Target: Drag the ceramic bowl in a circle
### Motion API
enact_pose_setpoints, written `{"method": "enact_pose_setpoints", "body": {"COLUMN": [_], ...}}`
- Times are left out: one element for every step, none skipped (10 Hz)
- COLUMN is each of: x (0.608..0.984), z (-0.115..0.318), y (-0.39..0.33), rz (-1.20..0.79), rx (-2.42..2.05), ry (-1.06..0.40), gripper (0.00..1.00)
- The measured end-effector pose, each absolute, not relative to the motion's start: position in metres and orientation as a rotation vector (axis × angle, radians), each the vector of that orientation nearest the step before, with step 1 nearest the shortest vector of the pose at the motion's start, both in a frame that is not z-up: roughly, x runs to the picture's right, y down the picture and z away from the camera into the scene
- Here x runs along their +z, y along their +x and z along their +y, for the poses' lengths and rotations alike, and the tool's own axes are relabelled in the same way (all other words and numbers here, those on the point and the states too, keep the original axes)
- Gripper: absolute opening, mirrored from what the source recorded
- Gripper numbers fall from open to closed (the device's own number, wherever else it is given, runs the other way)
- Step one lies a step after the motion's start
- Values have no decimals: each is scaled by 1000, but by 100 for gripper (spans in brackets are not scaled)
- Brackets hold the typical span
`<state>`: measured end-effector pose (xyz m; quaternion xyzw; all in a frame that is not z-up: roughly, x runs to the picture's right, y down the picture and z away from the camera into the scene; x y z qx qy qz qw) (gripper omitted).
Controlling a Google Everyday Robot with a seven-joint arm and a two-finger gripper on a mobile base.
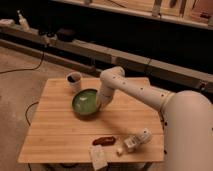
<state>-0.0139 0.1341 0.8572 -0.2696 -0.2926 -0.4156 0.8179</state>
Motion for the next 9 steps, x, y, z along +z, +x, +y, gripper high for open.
{"method": "enact_pose_setpoints", "body": {"x": [841, 826, 812, 805, 798, 796, 797, 799, 801], "z": [151, 167, 182, 188, 192, 188, 179, 170, 163], "y": [-9, -3, 8, 17, 31, 47, 68, 93, 117], "rz": [-620, -612, -597, -584, -563, -538, -502, -462, -427], "rx": [-906, -920, -919, -904, -863, -807, -745, -683, -626], "ry": [-605, -631, -656, -668, -676, -667, -651, -637, -628], "gripper": [0, 0, 0, 0, 0, 0, 0, 0, 0]}}
